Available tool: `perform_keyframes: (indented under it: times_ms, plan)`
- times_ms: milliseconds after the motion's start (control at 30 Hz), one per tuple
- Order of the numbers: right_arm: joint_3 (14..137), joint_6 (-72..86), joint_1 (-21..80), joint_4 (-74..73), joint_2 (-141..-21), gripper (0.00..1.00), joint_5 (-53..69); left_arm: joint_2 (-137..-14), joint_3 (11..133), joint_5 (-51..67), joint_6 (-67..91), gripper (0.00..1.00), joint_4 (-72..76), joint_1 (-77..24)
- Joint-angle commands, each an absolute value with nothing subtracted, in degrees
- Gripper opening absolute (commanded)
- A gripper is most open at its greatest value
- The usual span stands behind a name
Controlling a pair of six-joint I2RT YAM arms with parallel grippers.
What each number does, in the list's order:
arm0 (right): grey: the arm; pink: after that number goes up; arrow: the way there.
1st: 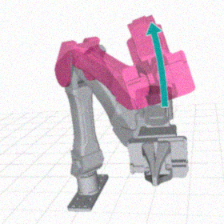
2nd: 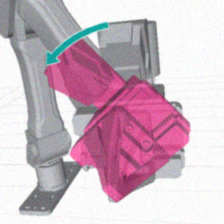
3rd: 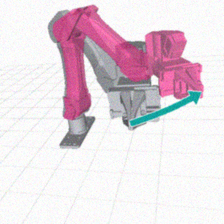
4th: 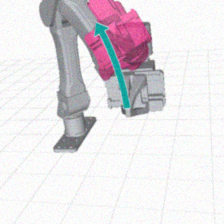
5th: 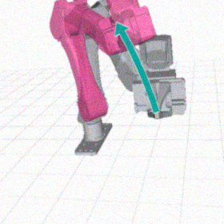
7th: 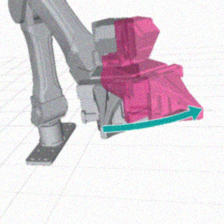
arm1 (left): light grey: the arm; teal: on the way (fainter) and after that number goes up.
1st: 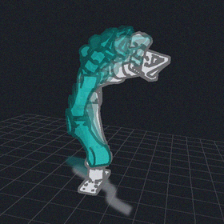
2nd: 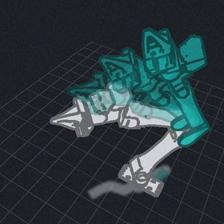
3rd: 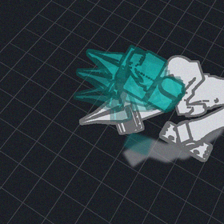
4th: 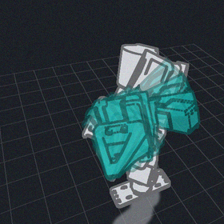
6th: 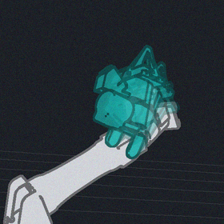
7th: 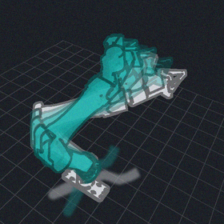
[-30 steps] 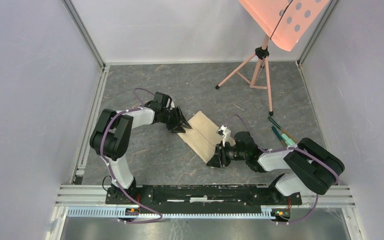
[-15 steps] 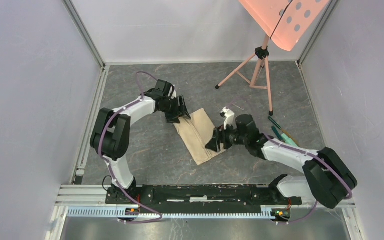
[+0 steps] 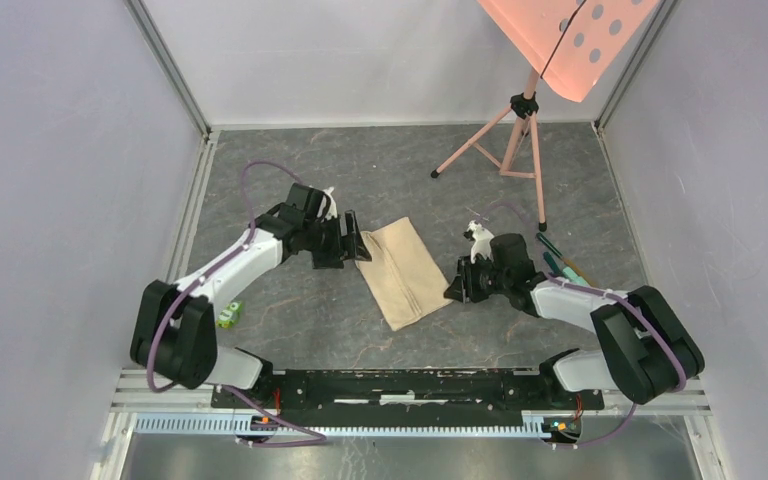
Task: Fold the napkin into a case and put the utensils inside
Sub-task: Rotate the 2/3-rectangle-folded napkin at the center of the board, then pick up the 2/3-rectangle-folded napkin from the center of the board.
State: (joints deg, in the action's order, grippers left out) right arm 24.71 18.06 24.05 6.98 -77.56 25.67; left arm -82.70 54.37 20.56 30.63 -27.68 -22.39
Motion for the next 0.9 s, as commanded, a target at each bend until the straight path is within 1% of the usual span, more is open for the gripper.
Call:
perform_keyframes:
  times_ms: [0, 67, 133, 167, 200, 300, 333, 400, 433, 533, 667, 767, 867]
  plan:
    - [19.71, 25.73, 29.35, 15.71, -76.68, 0.30, 27.13, -75.30, 51.18, 20.14, 30.18, 0.83, -29.00, -25.16]
    - [18.11, 32.38, 35.82, 21.41, -75.45, 0.28, 25.75, -73.18, 49.69, 18.77, 31.94, 0.82, -29.00, -27.50]
    - [17.45, 38.40, 40.64, 26.80, -75.32, 0.29, 25.47, -71.48, 48.59, 16.45, 34.20, 0.81, -29.17, -30.95]
    - [17.25, 40.13, 41.12, 27.89, -75.06, 0.34, 25.57, -70.63, 48.11, 14.78, 35.35, 0.81, -29.16, -32.96]
    - [17.06, 41.01, 40.73, 27.10, -74.04, 0.40, 24.64, -69.81, 47.83, 13.33, 36.88, 0.81, -29.43, -34.78]
    - [17.42, 37.04, 36.95, 16.02, -68.10, 0.68, 17.10, -67.89, 47.33, 7.41, 42.04, 0.79, -29.57, -41.71]
    - [17.95, 35.09, 34.53, 11.31, -66.46, 0.74, 15.51, -67.89, 47.40, 5.15, 43.60, 0.78, -29.57, -44.41]
    - [18.94, 30.84, 29.63, 3.79, -63.97, 0.83, 13.19, -68.94, 48.11, 1.30, 46.72, 0.73, -29.61, -49.80]
    - [19.30, 28.83, 27.45, 1.30, -62.79, 0.85, 12.40, -70.04, 49.06, -0.58, 48.11, 0.72, -29.87, -52.86]
    - [19.27, 24.41, 21.69, -2.97, -60.41, 0.87, 12.36, -77.39, 53.79, -6.32, 50.52, 0.71, -31.62, -60.04]
    - [19.12, 21.27, 16.05, -5.25, -59.75, 0.87, 13.97, -89.45, 64.41, -11.16, 51.94, 0.71, -37.60, -66.23]
    - [18.31, 20.19, 13.10, -4.66, -60.29, 0.87, 18.23, -95.39, 68.84, -11.57, 51.66, 0.71, -38.62, -67.38]
    - [17.71, 19.71, 12.96, -3.85, -59.80, 0.87, 19.95, -101.03, 73.38, -11.59, 51.02, 0.69, -40.48, -67.76]
